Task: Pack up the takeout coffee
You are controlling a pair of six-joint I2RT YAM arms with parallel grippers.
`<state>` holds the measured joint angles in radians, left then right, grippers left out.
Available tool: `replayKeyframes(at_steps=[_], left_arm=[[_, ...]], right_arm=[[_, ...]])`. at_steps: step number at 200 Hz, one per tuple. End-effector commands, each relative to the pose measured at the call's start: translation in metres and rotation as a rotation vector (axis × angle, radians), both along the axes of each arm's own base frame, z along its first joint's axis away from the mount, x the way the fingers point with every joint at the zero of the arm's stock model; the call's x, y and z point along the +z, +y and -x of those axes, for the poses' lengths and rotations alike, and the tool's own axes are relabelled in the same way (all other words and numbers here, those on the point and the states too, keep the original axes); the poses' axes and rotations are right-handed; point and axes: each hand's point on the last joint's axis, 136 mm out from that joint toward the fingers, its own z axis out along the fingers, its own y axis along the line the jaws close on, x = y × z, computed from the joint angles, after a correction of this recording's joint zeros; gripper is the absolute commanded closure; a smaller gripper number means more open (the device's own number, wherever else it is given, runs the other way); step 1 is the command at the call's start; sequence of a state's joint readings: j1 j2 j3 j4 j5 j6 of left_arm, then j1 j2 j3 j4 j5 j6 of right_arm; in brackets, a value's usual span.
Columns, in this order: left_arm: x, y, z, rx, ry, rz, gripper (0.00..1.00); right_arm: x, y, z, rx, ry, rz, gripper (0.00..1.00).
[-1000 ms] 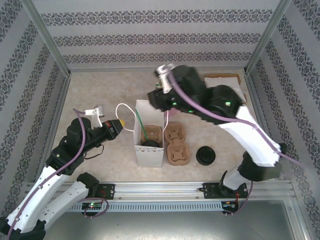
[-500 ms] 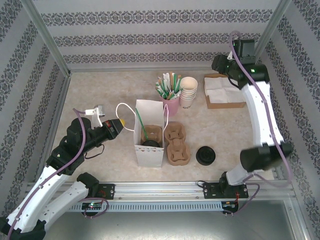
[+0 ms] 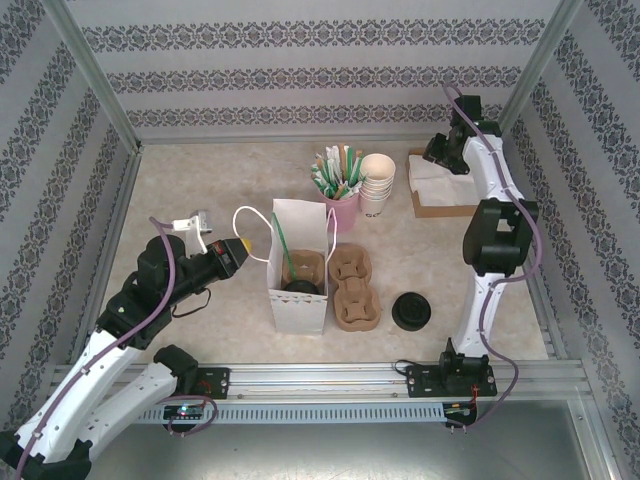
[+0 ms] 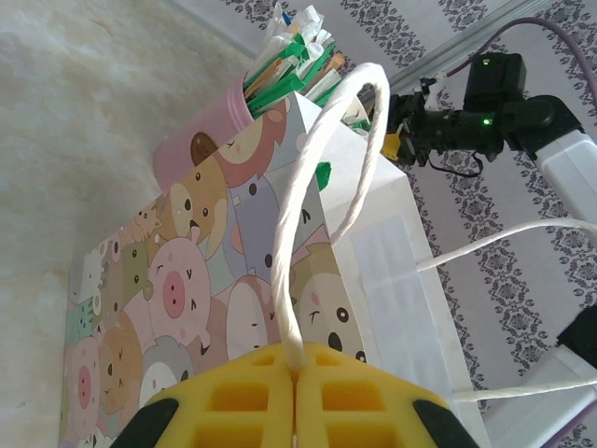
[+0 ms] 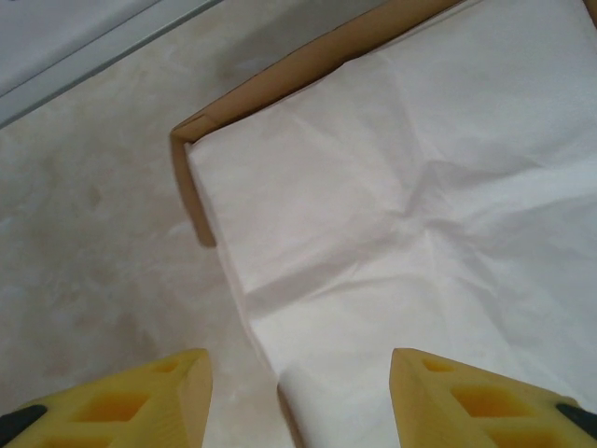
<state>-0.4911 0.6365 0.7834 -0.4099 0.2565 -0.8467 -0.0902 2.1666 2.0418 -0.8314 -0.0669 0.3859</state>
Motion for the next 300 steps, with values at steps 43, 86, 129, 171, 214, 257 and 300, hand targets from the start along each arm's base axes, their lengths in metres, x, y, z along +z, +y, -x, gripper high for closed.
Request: replayKeyframes(at_steps=[43,86,129,171,214,257,300], left_arm=[[-0.001,-0.008,-0.007,-0.013,-0.013,0.002,0.90],[-0.003,-0.008,-0.008,-0.009,-0.007,-0.004,0.90],[-0.003,-0.008,-0.009,-0.008,-0.003,-0.005,0.90],[-0.003,-0.008,-0.009,-0.005,-0.001,-0.005,0.90],[-0.001,-0.008,-0.008,-0.008,-0.003,-0.001,0.90],[0.004,-0.005,-0.006,-0.004,-0.018,-0.002,0.90],[0.007,-0.005,-0.005,-0.007,-0.025,0.003,0.90]], right_arm=[[-0.044,-0.039,-0.007,-0.089,0.104,0.056,0.47],[-0.075,-0.047,-0.005,-0.101,0.161,0.065,0.49],[-0.097,-0.050,-0.001,-0.111,0.200,0.063,0.58],[-0.091,-0.053,-0.002,-0.112,0.184,0.076,0.83],[-0.061,-0.053,-0.003,-0.109,0.128,0.080,1.00],[-0.006,-0.045,-0.002,-0.104,0.019,0.053,1.00],[0.068,-0.024,0.011,-0.061,-0.120,0.048,1.00]])
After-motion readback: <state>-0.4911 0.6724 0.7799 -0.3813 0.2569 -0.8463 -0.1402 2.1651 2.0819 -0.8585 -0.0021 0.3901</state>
